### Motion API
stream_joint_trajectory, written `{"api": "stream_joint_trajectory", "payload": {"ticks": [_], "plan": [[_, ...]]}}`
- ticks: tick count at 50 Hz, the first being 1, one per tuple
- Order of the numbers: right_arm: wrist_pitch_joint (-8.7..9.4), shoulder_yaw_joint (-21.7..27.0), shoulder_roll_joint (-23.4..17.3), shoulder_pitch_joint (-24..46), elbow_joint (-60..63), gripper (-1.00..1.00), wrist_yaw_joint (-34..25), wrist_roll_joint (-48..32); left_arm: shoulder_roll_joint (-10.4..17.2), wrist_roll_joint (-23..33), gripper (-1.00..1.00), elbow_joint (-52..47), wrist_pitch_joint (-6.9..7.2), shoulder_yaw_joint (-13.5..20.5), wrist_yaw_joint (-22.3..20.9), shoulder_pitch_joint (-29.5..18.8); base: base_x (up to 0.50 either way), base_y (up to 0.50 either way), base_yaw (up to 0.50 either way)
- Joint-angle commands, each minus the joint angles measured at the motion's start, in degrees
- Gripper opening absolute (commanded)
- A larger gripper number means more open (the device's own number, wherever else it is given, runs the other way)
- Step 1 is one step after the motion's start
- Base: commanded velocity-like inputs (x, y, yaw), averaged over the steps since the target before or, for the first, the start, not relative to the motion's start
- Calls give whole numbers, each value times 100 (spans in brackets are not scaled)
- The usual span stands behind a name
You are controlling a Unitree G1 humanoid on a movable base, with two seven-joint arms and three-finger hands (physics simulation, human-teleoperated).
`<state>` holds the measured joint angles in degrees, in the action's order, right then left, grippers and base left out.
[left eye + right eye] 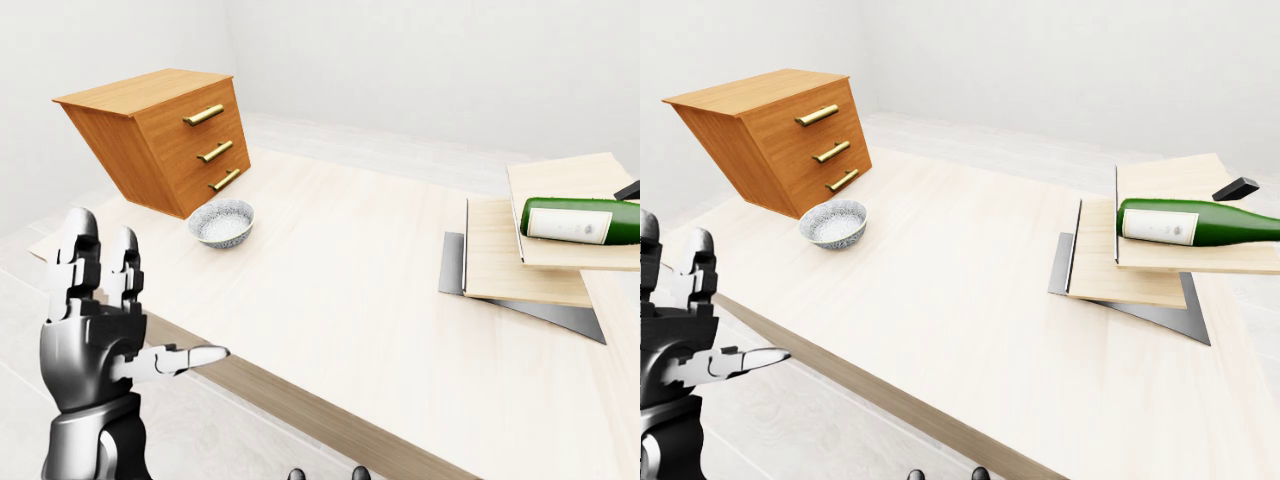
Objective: Put the wine bottle on the wine rack.
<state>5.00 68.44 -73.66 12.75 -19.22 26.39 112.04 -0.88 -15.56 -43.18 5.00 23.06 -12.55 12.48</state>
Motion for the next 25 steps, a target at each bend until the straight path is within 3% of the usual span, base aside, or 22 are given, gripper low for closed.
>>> {"api": "stream_joint_trajectory", "payload": {"ticks": [1,25], "plan": [[0,277,-305,-85,121,100,-370,95,-30,-78,100,-316,0,74,-17,-3,0,0,0],[0,686,-768,-673,465,100,-1494,95,-176,-203,100,-688,0,229,-215,152,0,0,0]]}}
